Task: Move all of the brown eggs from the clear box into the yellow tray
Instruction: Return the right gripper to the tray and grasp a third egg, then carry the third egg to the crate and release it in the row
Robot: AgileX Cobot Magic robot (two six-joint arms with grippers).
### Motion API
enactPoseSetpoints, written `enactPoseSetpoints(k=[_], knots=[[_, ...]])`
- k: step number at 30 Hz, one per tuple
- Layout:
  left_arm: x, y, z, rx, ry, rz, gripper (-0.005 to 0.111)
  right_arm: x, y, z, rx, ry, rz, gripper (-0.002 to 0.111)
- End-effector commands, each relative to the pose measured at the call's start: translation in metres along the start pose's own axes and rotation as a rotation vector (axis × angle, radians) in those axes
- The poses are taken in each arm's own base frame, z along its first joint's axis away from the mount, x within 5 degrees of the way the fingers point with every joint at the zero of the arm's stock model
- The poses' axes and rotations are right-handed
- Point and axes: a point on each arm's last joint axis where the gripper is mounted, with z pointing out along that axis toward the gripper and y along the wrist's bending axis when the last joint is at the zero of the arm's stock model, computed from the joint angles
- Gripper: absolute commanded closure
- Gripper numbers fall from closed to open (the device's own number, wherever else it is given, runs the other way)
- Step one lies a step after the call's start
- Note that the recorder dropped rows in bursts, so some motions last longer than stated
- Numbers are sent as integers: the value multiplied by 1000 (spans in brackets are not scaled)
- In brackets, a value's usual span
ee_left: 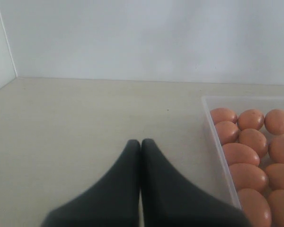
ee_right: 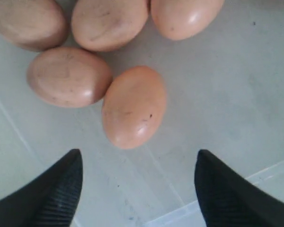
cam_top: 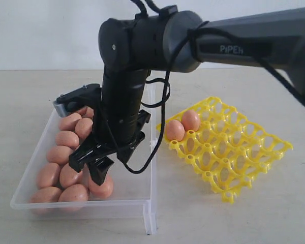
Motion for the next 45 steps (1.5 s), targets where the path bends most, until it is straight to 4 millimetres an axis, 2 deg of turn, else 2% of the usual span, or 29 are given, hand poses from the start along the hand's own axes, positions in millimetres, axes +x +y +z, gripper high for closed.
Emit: enactPoseSetpoints(k=[1,6,13,16,18,19,22,27,32,34,36,38,40,41,42,44,45], knots=[[-2,0,-1,5,-8,-4,111,-5,-8,17,8,-19,45,42],[-2,0,-1,5,-8,-4,111,-12,-14,36,11,-65,70,42],[-2,0,-1,5,-8,-4,111,-15,-17,46,16,-86,79,44],[-2,0,-1,5,-8,-4,111,-15,-17,46,18,-88,78,71],[-2,0,-1,5,-8,-4,111,-15,-19,46,22,-92,63,100],[-2,0,-1,5,-8,-4,111,-16,-19,46,27,-97,61,108],[-2,0,-1,5,-8,-4,111,-18,-20,44,38,-125,58,107],[-2,0,-1,5,-8,-4,111,-22,-16,17,70,-200,30,107],[-2,0,-1,5,-8,-4,111,-24,-7,-24,83,-326,86,107],[-2,0,-1,5,-8,-4,111,-21,-3,-42,88,-429,114,107],[-2,0,-1,5,-8,-4,111,-12,1,-61,101,-561,131,107],[-2,0,-1,5,-8,-4,111,6,3,-74,124,-684,149,107],[-2,0,-1,5,-8,-4,111,37,4,-87,166,-845,160,107],[-2,0,-1,5,-8,-4,111,55,4,-84,188,-895,165,107],[-2,0,-1,5,-8,-4,111,74,3,-97,225,-1037,166,107],[-2,0,-1,5,-8,-4,111,111,-4,-105,297,-1225,181,107],[-2,0,-1,5,-8,-4,111,133,-14,-109,353,-1355,240,107]])
